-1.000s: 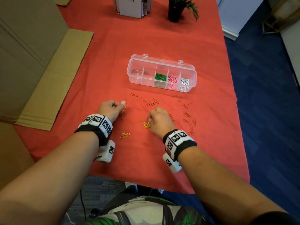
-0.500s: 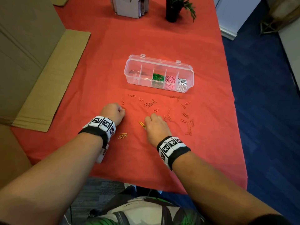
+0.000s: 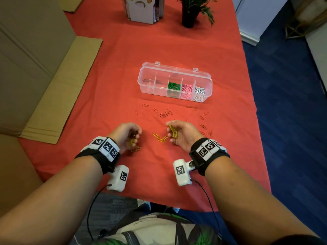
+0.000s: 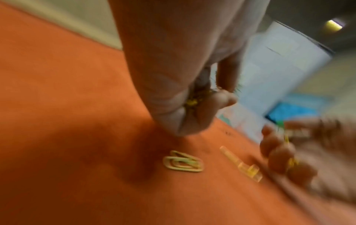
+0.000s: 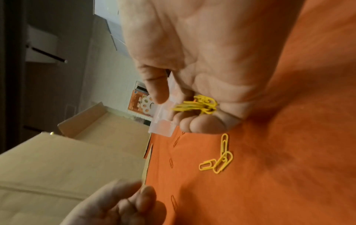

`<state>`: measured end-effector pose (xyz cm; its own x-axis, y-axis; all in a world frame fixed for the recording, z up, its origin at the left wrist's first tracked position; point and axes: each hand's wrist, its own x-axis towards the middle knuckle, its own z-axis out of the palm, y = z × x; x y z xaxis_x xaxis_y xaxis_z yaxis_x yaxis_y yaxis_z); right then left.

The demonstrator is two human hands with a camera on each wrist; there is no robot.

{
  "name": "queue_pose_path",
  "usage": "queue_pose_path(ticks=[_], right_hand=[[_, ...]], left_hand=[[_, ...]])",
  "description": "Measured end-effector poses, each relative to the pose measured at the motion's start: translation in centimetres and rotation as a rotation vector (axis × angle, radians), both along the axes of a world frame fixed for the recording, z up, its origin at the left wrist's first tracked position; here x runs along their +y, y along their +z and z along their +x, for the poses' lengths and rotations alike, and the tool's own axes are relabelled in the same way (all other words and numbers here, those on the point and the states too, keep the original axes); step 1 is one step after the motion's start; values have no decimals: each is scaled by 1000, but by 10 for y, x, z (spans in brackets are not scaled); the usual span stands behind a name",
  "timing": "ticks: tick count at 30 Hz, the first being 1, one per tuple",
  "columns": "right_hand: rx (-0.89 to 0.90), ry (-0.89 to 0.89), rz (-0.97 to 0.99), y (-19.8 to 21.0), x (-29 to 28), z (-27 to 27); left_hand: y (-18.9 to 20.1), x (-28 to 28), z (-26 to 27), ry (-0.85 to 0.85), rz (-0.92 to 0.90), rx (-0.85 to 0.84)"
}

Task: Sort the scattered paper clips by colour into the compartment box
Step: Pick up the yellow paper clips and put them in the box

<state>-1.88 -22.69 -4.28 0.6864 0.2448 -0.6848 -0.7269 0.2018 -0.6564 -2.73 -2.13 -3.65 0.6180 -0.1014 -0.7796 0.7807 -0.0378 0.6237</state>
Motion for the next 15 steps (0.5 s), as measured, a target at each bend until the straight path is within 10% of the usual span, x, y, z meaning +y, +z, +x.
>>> queue_pose_path(ticks=[6,15], right_hand=[[-318,504,-834,-8,18,1],[-814,854,-1440,-23,32,-29]], left_hand=[[-11,4,-5,-766,864,-337],[-10,-4,-5,-1003,990,-348]])
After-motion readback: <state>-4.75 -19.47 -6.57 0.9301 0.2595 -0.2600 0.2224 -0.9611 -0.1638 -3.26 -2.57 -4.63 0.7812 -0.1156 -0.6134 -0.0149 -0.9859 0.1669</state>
